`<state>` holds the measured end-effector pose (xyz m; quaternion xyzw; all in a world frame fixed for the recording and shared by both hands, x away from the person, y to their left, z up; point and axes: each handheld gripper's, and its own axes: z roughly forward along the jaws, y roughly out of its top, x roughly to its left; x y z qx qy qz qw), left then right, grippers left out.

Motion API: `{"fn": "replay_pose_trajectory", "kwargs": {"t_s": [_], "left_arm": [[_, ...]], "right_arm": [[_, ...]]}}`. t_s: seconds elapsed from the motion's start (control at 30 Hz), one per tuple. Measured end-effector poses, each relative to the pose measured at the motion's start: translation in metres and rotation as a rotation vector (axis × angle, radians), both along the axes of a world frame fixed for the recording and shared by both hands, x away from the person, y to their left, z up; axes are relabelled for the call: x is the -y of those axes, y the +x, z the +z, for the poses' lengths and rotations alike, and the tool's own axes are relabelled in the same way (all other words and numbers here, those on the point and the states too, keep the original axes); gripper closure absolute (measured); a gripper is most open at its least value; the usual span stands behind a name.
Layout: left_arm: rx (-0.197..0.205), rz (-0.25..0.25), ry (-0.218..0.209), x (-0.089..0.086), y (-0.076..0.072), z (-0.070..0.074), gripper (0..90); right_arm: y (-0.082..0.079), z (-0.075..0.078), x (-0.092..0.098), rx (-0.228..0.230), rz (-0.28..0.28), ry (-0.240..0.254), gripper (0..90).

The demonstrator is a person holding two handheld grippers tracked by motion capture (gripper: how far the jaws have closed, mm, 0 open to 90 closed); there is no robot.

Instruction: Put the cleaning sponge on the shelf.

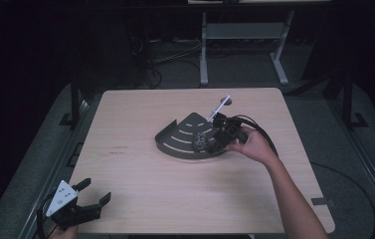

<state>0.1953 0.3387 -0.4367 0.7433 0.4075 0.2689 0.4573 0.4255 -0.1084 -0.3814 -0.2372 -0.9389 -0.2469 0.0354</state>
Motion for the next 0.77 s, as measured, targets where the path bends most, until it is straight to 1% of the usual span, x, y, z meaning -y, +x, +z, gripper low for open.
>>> {"fn": "replay_pose_trajectory", "kwargs": {"t_s": [0.1, 0.2, 0.23, 0.3, 0.37, 0.47, 0.53, 0.57, 0.77], "left_arm": [[-0.001, 0.0, 0.0, 0.0, 0.0, 0.0, 13.3], [-0.001, -0.001, 0.002, 0.0, 0.0, 0.0, 13.3], [-0.002, -0.001, 0.003, 0.0, 0.0, 0.0, 13.3], [-0.003, -0.001, 0.003, 0.001, 0.0, 0.0, 13.3], [-0.002, 0.0, 0.0, 0.002, 0.0, 0.0, 13.3], [-0.003, 0.0, 0.001, 0.002, 0.0, 0.0, 13.3], [-0.003, 0.0, 0.002, 0.001, 0.0, 0.0, 13.3], [-0.002, 0.0, 0.001, 0.001, 0.0, 0.0, 13.3], [-0.001, -0.006, 0.008, 0.002, 0.001, 0.0, 13.3]], "right_arm": [[-0.007, -0.001, 0.007, 0.001, -0.005, 0.001, 24.8], [-0.016, -0.003, 0.015, 0.022, -0.005, 0.001, 24.8], [-0.018, -0.004, 0.017, 0.014, -0.008, -0.002, 24.8], [-0.024, -0.005, 0.022, 0.018, -0.011, 0.009, 24.9], [-0.029, -0.006, 0.026, 0.021, -0.012, -0.003, 24.8], [-0.034, -0.008, 0.031, 0.018, -0.013, 0.002, 24.8], [-0.039, -0.011, 0.036, 0.016, -0.017, 0.001, 24.4], [-0.042, -0.013, 0.038, 0.007, -0.021, 0.004, 24.3], [-0.065, -0.025, 0.053, 0.01, -0.029, -0.006, 24.3]]}}
